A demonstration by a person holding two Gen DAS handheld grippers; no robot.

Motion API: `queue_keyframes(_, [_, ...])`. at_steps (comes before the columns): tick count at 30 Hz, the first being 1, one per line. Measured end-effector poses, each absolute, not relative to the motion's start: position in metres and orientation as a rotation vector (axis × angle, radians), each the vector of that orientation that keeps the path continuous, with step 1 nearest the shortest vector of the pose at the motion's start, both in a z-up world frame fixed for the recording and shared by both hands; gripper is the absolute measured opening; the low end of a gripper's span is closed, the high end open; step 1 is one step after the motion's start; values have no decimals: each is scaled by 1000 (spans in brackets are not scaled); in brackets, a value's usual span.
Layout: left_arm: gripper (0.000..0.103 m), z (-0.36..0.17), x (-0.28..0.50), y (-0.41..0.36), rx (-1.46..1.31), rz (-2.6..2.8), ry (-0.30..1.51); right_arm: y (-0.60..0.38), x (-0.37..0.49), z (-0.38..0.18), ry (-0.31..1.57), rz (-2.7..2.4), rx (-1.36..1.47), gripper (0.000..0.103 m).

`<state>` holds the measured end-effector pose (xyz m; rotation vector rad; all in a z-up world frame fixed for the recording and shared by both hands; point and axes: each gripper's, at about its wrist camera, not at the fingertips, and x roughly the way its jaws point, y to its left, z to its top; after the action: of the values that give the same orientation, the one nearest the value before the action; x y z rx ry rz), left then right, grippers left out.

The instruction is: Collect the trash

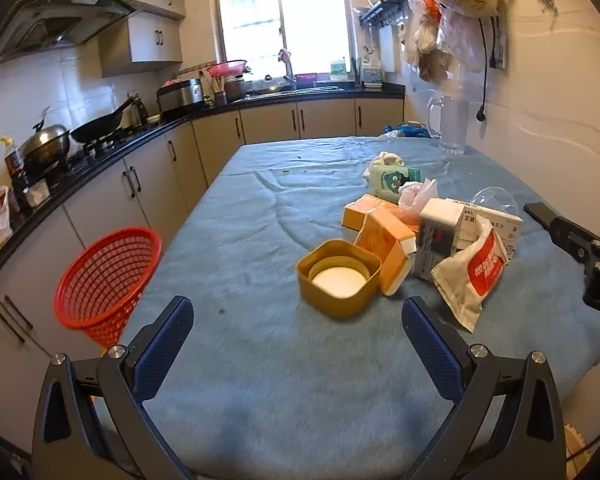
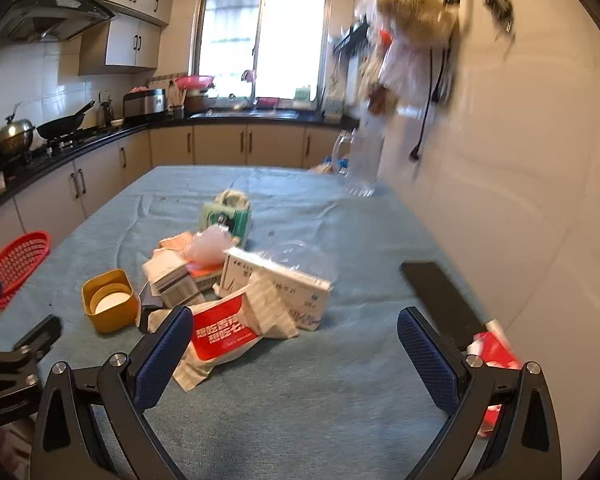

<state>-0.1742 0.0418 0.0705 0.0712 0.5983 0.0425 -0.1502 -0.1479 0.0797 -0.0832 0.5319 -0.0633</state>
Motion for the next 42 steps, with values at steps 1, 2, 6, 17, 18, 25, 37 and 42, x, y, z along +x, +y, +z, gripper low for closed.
queue_keyframes(1, [103,72,-179,46,63,47,591,-147,-155,84,515,-45,-78,103])
queue_keyframes(2, [103,73,-185,50,61,58,579,-144,-164,89,481,-24,-72,103])
queue_keyframes(6, [103,73,-210,63,67,128,528,-129,-190,95,424,51,-65,103])
queue_keyframes(17, [103,47,-237,111,19,252,528,-75,-208,61,478,194,-92,103])
queue_keyframes(18, [103,45,-239,113,13,256,525,-74,-209,62,472,177,-112,103])
queue_keyframes(25, [103,41,-244,110,8,252,519,-78,-212,64,467,157,-123,103])
queue_keyframes(37, [103,37,-244,108,23,260,518,-70,-211,56,490,174,-154,103])
queue_keyframes(42, [103,35,-244,108,26,259,520,-69,-210,55,496,177,-150,103])
